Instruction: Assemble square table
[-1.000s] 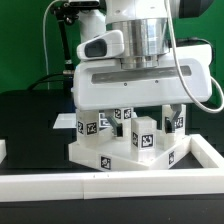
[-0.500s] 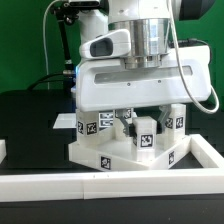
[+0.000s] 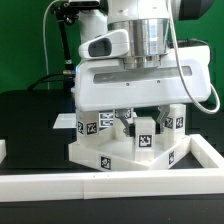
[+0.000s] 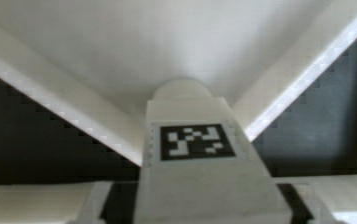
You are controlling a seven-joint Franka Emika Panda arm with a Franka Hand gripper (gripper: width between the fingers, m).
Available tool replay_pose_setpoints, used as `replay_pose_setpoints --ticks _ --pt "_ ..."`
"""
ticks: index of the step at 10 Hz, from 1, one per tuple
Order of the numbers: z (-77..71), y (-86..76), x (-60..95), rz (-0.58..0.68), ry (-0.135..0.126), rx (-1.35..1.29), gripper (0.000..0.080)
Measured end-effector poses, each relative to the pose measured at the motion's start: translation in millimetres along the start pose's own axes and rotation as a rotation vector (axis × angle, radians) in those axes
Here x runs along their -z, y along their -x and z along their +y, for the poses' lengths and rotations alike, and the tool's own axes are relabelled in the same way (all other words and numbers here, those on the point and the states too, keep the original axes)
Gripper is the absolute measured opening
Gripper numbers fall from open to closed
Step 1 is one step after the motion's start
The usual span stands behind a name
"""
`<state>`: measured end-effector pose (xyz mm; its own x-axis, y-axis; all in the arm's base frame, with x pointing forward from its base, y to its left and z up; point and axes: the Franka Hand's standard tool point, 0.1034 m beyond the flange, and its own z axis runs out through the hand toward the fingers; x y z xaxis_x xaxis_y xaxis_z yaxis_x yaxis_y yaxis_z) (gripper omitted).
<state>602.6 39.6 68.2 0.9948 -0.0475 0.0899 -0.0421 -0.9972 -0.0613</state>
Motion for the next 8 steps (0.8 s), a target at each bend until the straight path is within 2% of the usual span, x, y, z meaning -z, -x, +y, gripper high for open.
replay_pose_setpoints --ticks 2,5,8 --pt "0.1 0.0 0.0 0.000 -0.001 -0.169 0.0290" --pt "6.0 -2.4 0.0 0.031 -0.024 -0.498 0.0290" --pt "7.9 -4.2 -0.2 0.054 -0.033 -0.718 0.0290"
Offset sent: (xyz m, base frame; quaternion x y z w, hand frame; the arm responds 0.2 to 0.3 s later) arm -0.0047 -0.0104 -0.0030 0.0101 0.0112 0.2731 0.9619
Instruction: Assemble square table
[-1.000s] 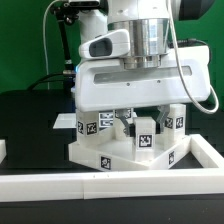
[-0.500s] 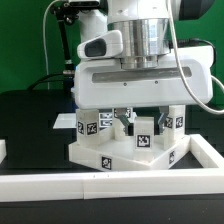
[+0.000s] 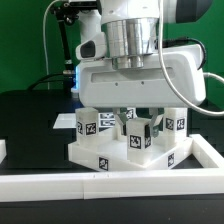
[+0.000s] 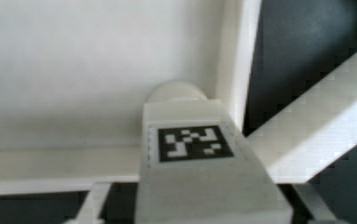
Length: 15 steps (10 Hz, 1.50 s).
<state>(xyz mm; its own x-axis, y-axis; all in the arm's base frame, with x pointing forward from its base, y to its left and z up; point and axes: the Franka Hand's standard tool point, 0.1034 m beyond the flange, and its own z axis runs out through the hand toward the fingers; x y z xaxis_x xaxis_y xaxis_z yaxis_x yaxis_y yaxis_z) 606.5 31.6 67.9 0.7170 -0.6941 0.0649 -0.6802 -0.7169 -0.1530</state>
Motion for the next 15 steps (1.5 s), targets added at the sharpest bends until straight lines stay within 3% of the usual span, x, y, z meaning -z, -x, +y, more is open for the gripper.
replay_pose_setpoints --ticks 5,10,12,15 --pt "7.4 -6.4 1.1 0.010 0.007 -0.440 0.0294" --pt "14.0 -12.7 2.2 0.023 0.012 -0.618 0.0294" --pt "13.6 -12.3 2.2 0.022 0.012 -0.610 0.0599" --pt "13.5 -12.1 2.2 0.022 0.011 -0.607 0.0647"
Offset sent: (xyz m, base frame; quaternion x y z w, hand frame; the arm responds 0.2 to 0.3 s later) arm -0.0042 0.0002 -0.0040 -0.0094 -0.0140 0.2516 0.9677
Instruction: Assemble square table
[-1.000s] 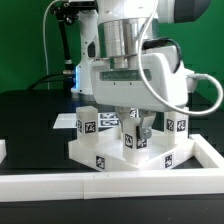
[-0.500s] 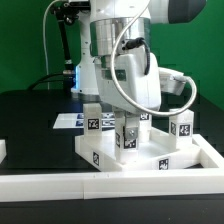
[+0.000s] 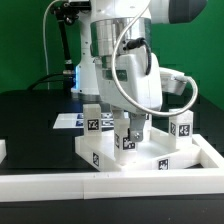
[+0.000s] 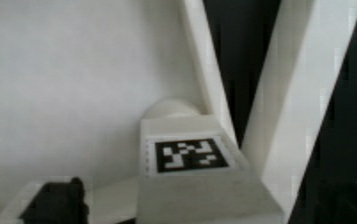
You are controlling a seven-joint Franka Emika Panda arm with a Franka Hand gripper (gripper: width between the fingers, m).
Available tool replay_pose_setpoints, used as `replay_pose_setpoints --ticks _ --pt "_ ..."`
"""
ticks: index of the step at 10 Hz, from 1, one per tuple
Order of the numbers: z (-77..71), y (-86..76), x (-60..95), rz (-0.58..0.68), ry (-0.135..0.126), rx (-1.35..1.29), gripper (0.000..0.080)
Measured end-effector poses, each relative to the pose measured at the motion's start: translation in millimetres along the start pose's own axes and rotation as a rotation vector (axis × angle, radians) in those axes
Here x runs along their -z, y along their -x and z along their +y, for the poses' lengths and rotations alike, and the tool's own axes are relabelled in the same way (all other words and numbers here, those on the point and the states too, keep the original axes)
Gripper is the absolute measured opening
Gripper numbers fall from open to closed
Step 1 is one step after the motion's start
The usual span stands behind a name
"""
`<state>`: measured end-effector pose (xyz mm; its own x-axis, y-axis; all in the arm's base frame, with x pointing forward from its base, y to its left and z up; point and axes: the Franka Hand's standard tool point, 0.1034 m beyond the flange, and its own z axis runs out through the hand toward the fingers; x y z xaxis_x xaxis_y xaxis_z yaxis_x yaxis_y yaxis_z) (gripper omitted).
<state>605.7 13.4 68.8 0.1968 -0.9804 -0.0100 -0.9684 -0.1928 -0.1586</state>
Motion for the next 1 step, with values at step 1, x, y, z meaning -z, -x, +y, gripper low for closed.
replay_pose_setpoints --ticks 1 --pt "0.0 0.0 0.0 0.000 0.000 0.001 0.0647"
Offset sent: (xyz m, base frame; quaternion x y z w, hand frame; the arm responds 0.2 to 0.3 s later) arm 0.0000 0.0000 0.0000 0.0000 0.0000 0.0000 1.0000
